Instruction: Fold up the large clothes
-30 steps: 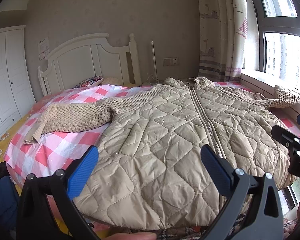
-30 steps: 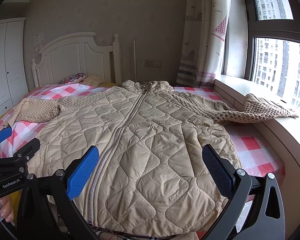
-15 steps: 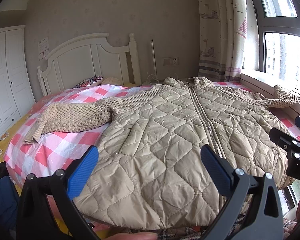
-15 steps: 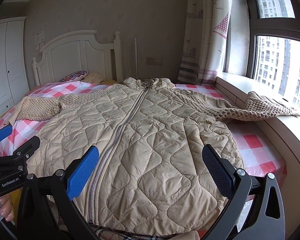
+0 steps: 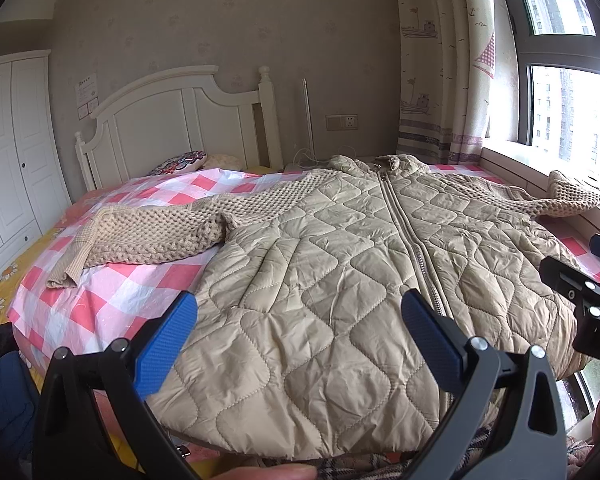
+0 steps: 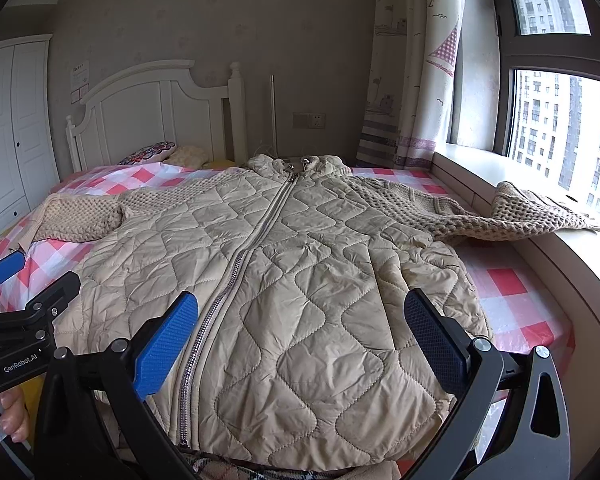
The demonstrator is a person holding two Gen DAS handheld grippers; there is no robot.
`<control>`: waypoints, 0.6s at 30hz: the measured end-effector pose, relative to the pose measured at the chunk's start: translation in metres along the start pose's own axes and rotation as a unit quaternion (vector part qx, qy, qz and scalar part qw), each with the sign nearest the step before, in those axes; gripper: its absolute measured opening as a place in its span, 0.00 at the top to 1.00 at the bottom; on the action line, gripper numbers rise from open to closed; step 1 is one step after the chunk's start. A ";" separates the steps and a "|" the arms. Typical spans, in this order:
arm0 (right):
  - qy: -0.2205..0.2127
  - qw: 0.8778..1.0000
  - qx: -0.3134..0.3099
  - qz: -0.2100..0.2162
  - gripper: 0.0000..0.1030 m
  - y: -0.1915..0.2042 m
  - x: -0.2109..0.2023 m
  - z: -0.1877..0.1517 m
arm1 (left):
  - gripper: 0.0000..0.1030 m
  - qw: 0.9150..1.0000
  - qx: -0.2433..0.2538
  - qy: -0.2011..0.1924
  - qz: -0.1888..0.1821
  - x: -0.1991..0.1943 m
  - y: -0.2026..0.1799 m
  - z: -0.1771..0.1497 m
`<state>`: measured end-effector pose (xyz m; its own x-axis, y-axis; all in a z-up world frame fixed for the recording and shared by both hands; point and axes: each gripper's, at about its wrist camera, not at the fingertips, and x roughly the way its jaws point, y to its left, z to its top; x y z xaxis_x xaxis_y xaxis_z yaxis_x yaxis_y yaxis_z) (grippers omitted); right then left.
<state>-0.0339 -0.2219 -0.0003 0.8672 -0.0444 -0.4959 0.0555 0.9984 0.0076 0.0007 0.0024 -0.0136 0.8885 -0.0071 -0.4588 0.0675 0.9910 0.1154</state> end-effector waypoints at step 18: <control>0.001 1.000 -0.001 0.002 0.04 0.000 0.000 -0.001 | 0.02 1.000 0.000 0.001 0.000 0.000 0.001 -0.002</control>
<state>-0.0339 -0.2215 -0.0013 0.8661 -0.0401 -0.4983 0.0507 0.9987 0.0078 -0.0003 0.0034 -0.0150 0.8873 -0.0076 -0.4611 0.0679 0.9911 0.1142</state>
